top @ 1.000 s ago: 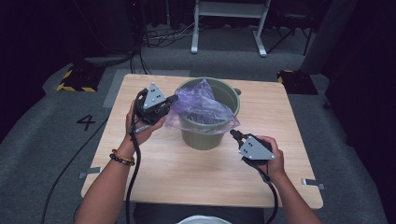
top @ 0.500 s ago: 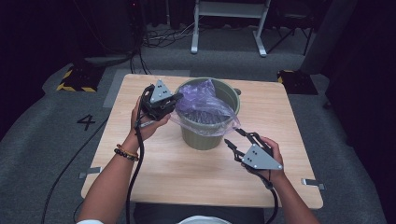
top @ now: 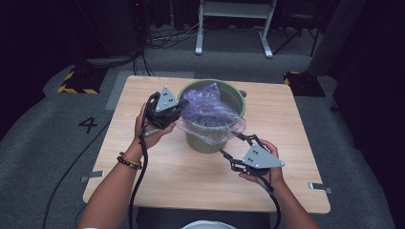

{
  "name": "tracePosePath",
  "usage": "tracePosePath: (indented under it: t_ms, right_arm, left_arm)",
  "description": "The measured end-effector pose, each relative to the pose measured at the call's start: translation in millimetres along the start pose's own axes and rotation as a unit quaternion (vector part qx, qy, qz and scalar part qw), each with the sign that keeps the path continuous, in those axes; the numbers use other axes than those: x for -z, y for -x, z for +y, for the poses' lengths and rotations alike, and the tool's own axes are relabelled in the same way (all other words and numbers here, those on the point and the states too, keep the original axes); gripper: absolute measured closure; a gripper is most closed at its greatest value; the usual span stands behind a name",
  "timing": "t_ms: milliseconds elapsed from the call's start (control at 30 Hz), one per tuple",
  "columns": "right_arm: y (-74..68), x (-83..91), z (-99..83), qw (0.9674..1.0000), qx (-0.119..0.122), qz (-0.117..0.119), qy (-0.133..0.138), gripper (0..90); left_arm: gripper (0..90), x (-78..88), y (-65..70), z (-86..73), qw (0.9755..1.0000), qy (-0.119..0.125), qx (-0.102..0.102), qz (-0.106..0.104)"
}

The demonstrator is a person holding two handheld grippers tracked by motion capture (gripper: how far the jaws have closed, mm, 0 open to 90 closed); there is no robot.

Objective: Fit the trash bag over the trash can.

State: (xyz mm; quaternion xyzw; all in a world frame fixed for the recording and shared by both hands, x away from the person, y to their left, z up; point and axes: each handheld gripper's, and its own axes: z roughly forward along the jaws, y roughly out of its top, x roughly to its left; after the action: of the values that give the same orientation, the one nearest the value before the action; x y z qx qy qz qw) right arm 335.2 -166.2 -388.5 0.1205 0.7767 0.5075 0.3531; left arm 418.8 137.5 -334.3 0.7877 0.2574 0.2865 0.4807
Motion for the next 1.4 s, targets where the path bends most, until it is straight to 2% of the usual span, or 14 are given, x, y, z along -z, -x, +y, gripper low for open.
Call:
tracePosePath:
  t_ms: [67,100,200,233,400,533,567,600,633,667,700,800,1033,1400]
  right_arm:
    - [8.5,5.0,-2.1,0.9978,-0.065,0.012,0.007,28.4]
    - [8.5,5.0,-2.1,0.9978,-0.065,0.012,0.007,28.4]
    - [18.7,9.4,-1.1,0.9909,-0.132,0.011,0.024,26.0]
    - [18.7,9.4,-1.1,0.9909,-0.132,0.011,0.024,26.0]
    - [28.8,12.7,0.1,0.9818,-0.176,0.053,0.047,23.8]
    - [35.4,10.1,0.5,0.979,-0.199,0.031,0.033,29.1]
    - [37.9,8.8,0.3,0.9765,-0.21,0.031,0.035,32.1]
    - [41.5,5.5,1.3,0.9767,-0.213,0.011,0.019,49.1]
    - [41.5,5.5,1.3,0.9767,-0.213,0.011,0.019,49.1]
    - [44.5,2.1,0.8,0.9762,-0.217,-0.004,0.008,59.8]
    - [44.5,2.1,0.8,0.9762,-0.217,-0.004,0.008,59.8]
    - [49.6,-3.0,-5.0,0.9742,-0.225,-0.014,-0.004,84.1]
    - [56.1,-3.1,-11.7,0.9737,-0.227,-0.021,-0.008,90.0]
    - [72.9,-3.2,-26.4,0.9714,-0.23,-0.048,-0.033,90.0]
  left_arm:
    - [86.6,5.1,7.2,-3.8,0.9999,0.008,-0.003,-0.006]
    - [86.4,5.1,7.2,-3.8,0.9999,0.008,-0.003,-0.006]
    - [85.9,9.0,14.2,-5.3,0.9998,0.015,-0.01,-0.009]
    - [85.9,9.6,16.2,-5.3,0.9997,0.015,-0.014,-0.008]
    - [85.2,9.7,20.1,-6.9,0.9996,0.016,-0.022,-0.01]
    - [84.3,8.3,21.2,-8.1,0.9994,0.02,-0.023,-0.019]
    - [84.3,8.0,22.0,-8.3,0.9993,0.021,-0.024,-0.019]
    - [84.1,7.6,23.6,-8.6,0.9991,0.023,-0.026,-0.022]
    - [84.1,7.6,23.6,-8.6,0.9991,0.023,-0.026,-0.022]
    - [84.0,7.6,24.1,-8.8,0.9991,0.024,-0.028,-0.023]
    - [84.0,7.8,24.3,-9.0,0.999,0.024,-0.029,-0.025]
    - [83.5,8.9,23.9,-9.7,0.9989,0.025,-0.031,-0.026]
    - [82.5,13.9,15.5,-11.2,0.999,0.028,-0.022,-0.026]
    - [87.5,10.9,-22.7,-9.9,0.9998,0.008,0.0,0.021]
